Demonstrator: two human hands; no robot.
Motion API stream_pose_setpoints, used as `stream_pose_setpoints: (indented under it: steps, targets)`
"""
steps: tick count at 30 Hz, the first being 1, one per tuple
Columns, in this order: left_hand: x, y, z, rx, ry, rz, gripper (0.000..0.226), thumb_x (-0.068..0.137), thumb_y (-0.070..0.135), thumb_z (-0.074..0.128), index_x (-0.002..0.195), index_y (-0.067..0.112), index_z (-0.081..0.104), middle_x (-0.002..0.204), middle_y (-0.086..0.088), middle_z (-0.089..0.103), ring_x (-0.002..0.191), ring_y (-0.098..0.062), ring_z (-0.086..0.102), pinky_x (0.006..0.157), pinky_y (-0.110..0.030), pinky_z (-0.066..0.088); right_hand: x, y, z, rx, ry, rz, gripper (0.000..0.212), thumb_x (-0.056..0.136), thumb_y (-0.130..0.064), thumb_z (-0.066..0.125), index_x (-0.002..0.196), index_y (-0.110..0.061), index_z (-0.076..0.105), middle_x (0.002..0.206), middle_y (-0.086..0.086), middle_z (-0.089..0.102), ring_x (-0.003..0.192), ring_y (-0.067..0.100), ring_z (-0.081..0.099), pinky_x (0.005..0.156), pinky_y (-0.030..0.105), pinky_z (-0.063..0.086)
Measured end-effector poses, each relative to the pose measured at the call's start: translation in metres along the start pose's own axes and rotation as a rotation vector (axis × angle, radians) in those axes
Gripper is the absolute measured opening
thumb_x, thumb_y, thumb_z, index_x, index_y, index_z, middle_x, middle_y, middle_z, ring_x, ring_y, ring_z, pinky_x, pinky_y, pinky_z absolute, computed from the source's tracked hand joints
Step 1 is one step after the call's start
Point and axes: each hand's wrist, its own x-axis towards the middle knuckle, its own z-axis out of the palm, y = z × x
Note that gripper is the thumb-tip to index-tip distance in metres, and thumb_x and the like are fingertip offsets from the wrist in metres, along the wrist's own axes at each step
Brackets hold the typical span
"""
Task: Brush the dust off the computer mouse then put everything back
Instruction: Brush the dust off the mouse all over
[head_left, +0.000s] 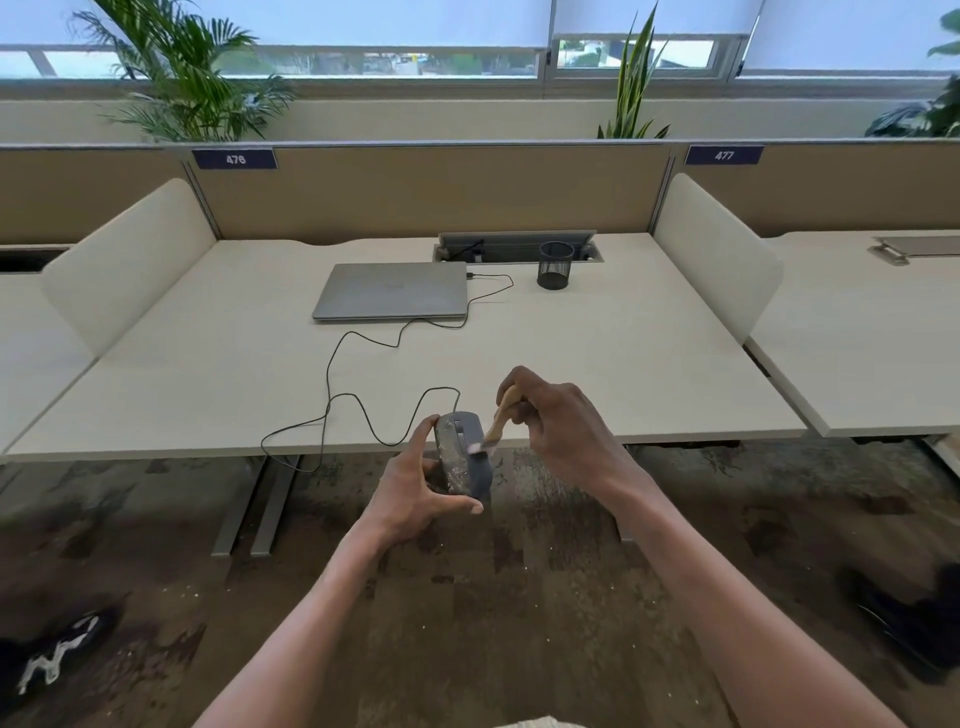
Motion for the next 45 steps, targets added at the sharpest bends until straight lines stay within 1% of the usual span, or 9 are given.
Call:
stream_pose_setpoints:
  steps: [6, 12, 15, 21, 29, 32, 37, 41, 45]
  targets:
    - [0.008, -0.005, 0.003, -0.005, 0.007, 0.028, 0.130, 0.056, 0.039, 0.099, 0.158, 0.030, 0.018, 0.087, -0.007, 0.077, 0.075, -0.023, 0.074, 0.074, -0.032, 0.062, 0.006, -0.005, -0.004, -0.059, 0.173, 0.006, 0.023, 0.096, -0.002, 0.060, 0.107, -0.022, 0.055, 0.080, -0.023, 0.057, 0.059, -0.004, 0.055, 0.054, 0.005, 0.032]
    - [0.014, -0.009, 0.003, -0.031, 0.046, 0.059, 0.129, 0.055, 0.042, 0.099, 0.156, 0.031, 0.021, 0.086, 0.000, 0.078, 0.073, -0.012, 0.075, 0.068, -0.017, 0.057, 0.001, -0.004, 0.000, -0.013, 0.117, -0.018, 0.025, 0.093, 0.005, 0.059, 0.105, -0.018, 0.059, 0.086, -0.018, 0.065, 0.085, 0.009, 0.072, 0.064, 0.019, 0.051]
    - [0.015, -0.013, 0.005, -0.024, 0.085, 0.036, 0.129, 0.053, 0.045, 0.099, 0.156, 0.030, 0.023, 0.089, 0.000, 0.078, 0.074, -0.014, 0.074, 0.070, -0.019, 0.056, -0.011, -0.004, -0.001, 0.008, 0.055, -0.027, 0.032, 0.090, 0.009, 0.060, 0.103, -0.020, 0.059, 0.088, -0.017, 0.065, 0.085, 0.002, 0.068, 0.065, 0.002, 0.042]
    - [0.016, -0.017, 0.005, -0.021, 0.125, 0.022, 0.128, 0.052, 0.045, 0.100, 0.154, 0.032, 0.024, 0.117, -0.008, 0.074, 0.092, -0.020, 0.074, 0.085, -0.036, 0.059, -0.032, 0.001, -0.003, -0.020, -0.025, 0.002, 0.038, 0.088, 0.009, 0.052, 0.102, -0.025, 0.056, 0.080, -0.022, 0.058, 0.071, -0.006, 0.059, 0.059, 0.009, 0.040]
    - [0.016, -0.013, 0.006, -0.068, 0.109, 0.018, 0.133, 0.051, 0.043, 0.100, 0.156, 0.031, 0.021, 0.114, -0.014, 0.073, 0.095, -0.028, 0.073, 0.091, -0.051, 0.059, -0.017, -0.002, -0.006, -0.040, 0.216, -0.033, 0.023, 0.093, 0.001, 0.063, 0.108, -0.016, 0.062, 0.083, -0.013, 0.067, 0.071, 0.001, 0.059, 0.058, 0.013, 0.042]
    - [0.017, -0.015, 0.006, -0.074, 0.118, 0.023, 0.131, 0.050, 0.046, 0.100, 0.155, 0.032, 0.022, 0.107, -0.011, 0.075, 0.090, -0.026, 0.074, 0.087, -0.048, 0.061, -0.016, -0.001, 0.000, -0.018, 0.213, -0.033, 0.020, 0.095, -0.003, 0.061, 0.108, -0.018, 0.061, 0.082, -0.018, 0.060, 0.069, 0.003, 0.060, 0.057, 0.013, 0.042]
    - [0.019, -0.021, 0.003, -0.131, 0.149, 0.041, 0.130, 0.048, 0.052, 0.098, 0.154, 0.033, 0.024, 0.093, -0.001, 0.079, 0.079, -0.009, 0.076, 0.071, -0.019, 0.059, -0.033, 0.006, 0.007, 0.047, 0.139, -0.001, 0.033, 0.092, 0.004, 0.057, 0.106, -0.026, 0.061, 0.083, -0.020, 0.064, 0.077, -0.001, 0.065, 0.061, 0.010, 0.047]
    - [0.021, -0.023, 0.001, -0.137, 0.161, 0.050, 0.127, 0.046, 0.057, 0.097, 0.150, 0.034, 0.028, 0.111, -0.009, 0.076, 0.092, -0.017, 0.076, 0.085, -0.043, 0.062, -0.045, 0.011, 0.009, 0.056, 0.084, 0.027, 0.034, 0.088, 0.000, 0.052, 0.103, -0.030, 0.059, 0.080, -0.019, 0.064, 0.075, -0.003, 0.064, 0.055, 0.009, 0.043]
    - [0.023, -0.022, 0.002, -0.113, 0.157, 0.055, 0.127, 0.045, 0.056, 0.098, 0.149, 0.035, 0.030, 0.109, -0.008, 0.076, 0.089, -0.014, 0.076, 0.083, -0.040, 0.063, -0.048, 0.014, 0.007, 0.040, 0.094, 0.052, 0.030, 0.091, -0.002, 0.055, 0.102, -0.029, 0.059, 0.079, -0.017, 0.066, 0.071, -0.003, 0.063, 0.052, 0.009, 0.041]
